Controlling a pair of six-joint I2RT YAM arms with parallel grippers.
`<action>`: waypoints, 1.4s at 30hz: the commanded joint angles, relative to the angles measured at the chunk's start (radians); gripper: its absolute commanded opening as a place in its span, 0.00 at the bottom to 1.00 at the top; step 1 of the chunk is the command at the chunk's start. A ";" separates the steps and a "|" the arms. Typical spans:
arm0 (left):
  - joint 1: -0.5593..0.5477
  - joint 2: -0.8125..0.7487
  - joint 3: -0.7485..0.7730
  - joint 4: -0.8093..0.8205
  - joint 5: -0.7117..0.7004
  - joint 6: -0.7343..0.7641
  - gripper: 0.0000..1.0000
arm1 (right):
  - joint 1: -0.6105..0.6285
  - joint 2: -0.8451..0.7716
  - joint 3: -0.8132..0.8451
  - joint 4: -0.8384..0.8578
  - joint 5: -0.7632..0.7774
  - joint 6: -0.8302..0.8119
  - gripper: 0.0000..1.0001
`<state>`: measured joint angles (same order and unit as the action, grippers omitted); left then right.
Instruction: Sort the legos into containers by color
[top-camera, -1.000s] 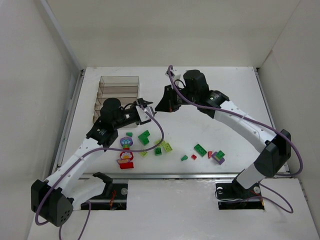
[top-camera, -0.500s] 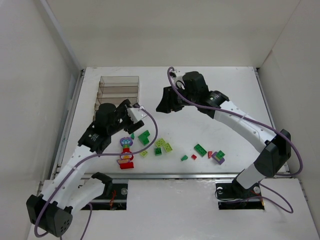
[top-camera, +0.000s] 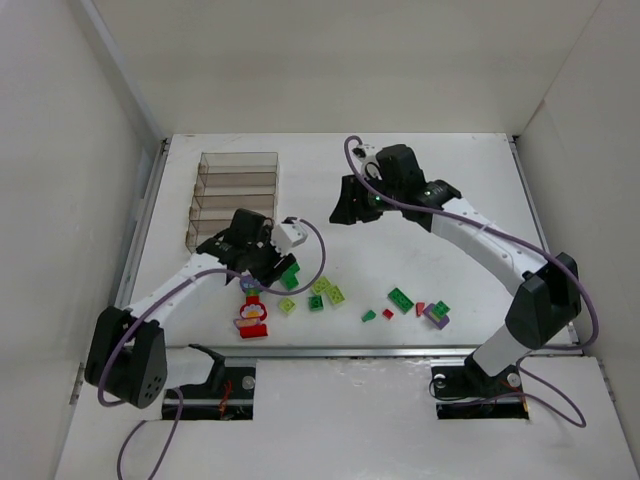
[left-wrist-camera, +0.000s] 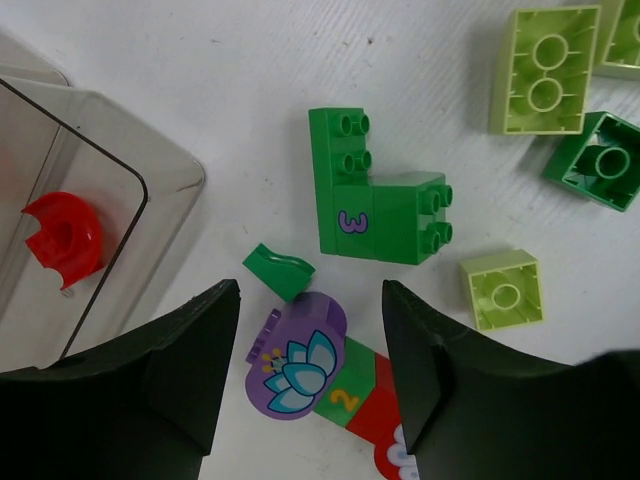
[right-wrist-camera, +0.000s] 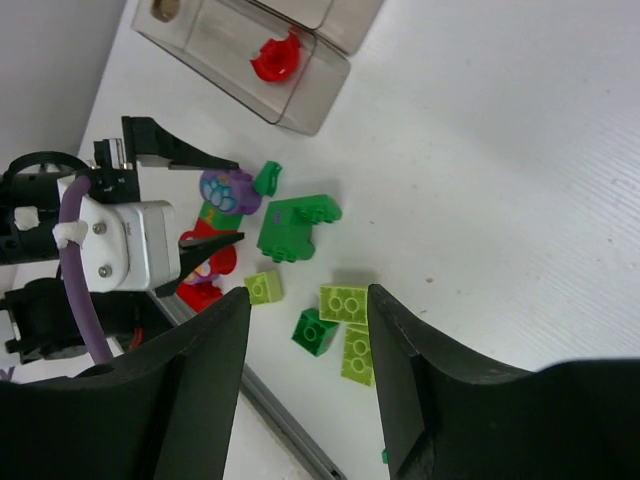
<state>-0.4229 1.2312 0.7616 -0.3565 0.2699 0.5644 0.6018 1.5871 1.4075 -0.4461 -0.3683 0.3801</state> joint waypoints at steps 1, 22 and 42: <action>0.004 0.028 0.010 0.054 -0.026 -0.028 0.55 | -0.019 0.007 0.001 0.006 -0.027 -0.035 0.56; 0.076 0.160 -0.007 0.060 -0.021 0.072 0.46 | -0.077 0.043 0.030 -0.023 -0.037 -0.125 0.56; 0.098 0.246 -0.047 0.133 -0.044 -0.015 0.34 | -0.077 0.053 0.039 -0.042 -0.037 -0.144 0.56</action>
<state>-0.3332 1.4673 0.7326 -0.2157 0.2344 0.5606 0.5301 1.6394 1.4071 -0.4915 -0.4000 0.2543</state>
